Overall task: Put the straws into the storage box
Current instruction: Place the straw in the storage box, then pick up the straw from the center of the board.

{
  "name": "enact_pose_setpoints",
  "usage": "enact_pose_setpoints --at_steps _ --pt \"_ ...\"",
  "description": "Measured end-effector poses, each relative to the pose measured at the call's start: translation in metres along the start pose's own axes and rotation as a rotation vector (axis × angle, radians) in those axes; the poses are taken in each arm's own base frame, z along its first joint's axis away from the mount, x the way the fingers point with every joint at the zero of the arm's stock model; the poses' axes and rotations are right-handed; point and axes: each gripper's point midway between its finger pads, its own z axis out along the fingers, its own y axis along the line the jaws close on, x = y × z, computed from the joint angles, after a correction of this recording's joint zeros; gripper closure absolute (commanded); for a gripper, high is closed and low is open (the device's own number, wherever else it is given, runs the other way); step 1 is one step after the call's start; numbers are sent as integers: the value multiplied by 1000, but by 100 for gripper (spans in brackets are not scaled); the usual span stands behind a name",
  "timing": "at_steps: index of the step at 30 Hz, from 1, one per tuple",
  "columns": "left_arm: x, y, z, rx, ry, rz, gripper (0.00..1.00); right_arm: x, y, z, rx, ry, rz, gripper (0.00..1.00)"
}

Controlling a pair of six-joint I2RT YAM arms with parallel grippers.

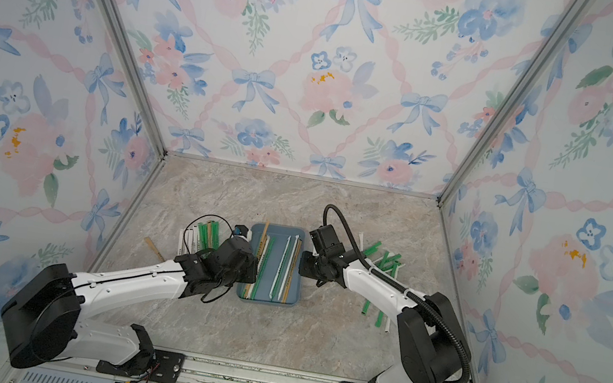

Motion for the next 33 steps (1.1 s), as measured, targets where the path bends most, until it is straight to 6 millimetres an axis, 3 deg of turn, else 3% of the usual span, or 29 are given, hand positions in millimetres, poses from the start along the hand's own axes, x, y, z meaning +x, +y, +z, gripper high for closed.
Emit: enact_pose_setpoints --at_steps 3,8,15,19,22,26,33 --pt "13 -1 13 -10 47 9 89 0 0 0 0 -1 0 66" --pt "21 -3 17 -8 71 16 65 0 0 0 1 -1 0 65" --pt "3 -8 3 11 0 8 50 -7 -8 -11 13 -24 8 65" --pt "-12 -5 -11 10 -75 12 41 -15 -24 -25 46 -55 22 62" --pt "-16 7 -19 -9 -112 10 33 -21 -48 -37 84 -84 62 61" --pt "-13 24 -21 -49 -126 17 20 -21 -99 -54 167 -116 161 58" --pt "-14 30 -22 -70 -139 28 6 -9 -189 -83 328 -139 336 55"
